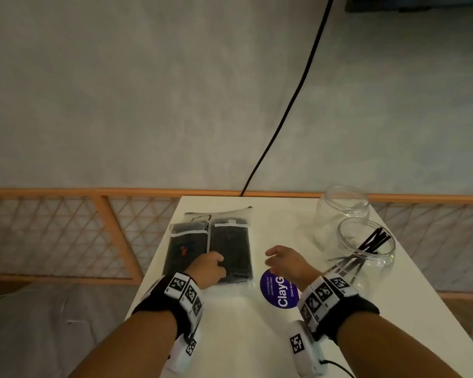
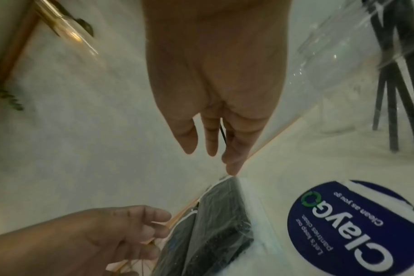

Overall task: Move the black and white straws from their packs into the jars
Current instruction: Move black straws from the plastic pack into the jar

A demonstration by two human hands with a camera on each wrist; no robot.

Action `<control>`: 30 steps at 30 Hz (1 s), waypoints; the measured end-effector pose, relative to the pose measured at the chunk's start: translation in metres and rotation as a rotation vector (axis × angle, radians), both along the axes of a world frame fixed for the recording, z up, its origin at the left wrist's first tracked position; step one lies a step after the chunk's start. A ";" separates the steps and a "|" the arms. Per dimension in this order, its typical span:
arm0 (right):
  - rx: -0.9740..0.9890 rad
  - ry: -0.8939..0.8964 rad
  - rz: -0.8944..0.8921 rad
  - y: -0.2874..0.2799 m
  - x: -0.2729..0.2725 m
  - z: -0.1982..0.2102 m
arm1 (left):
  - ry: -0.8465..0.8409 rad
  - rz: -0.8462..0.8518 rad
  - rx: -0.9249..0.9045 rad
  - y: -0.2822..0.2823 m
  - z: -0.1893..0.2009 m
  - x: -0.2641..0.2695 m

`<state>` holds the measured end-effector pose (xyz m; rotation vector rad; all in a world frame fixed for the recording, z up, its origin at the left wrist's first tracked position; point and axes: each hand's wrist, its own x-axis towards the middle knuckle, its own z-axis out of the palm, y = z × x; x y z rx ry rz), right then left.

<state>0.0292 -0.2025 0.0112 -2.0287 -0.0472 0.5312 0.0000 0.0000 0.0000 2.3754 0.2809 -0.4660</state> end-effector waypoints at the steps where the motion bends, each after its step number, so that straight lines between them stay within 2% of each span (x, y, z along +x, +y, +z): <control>1: 0.055 0.038 -0.043 0.005 0.006 -0.006 | -0.005 0.043 -0.011 0.000 -0.003 0.004; 4: 0.111 0.146 -0.131 0.016 0.020 -0.017 | -0.012 0.181 -0.064 0.001 -0.010 0.019; 8: 0.016 0.209 -0.116 0.033 0.036 -0.036 | 0.010 0.250 -0.144 -0.001 -0.023 0.038; 16: 0.204 0.334 -0.137 0.058 0.056 -0.059 | 0.028 0.334 -0.221 0.004 -0.051 0.066; 21: 0.048 0.188 -0.121 0.058 0.060 -0.071 | -0.065 0.431 -0.323 0.008 -0.057 0.069; 25: 0.182 0.154 -0.135 0.044 0.055 -0.066 | -0.062 0.472 -0.516 0.005 -0.048 0.066; 28: 0.274 0.034 -0.160 0.029 0.042 -0.053 | -0.103 0.468 -0.696 0.001 -0.032 0.054; 30: 0.307 -0.041 -0.115 0.018 0.030 -0.037 | -0.148 0.431 -0.777 -0.002 -0.018 0.041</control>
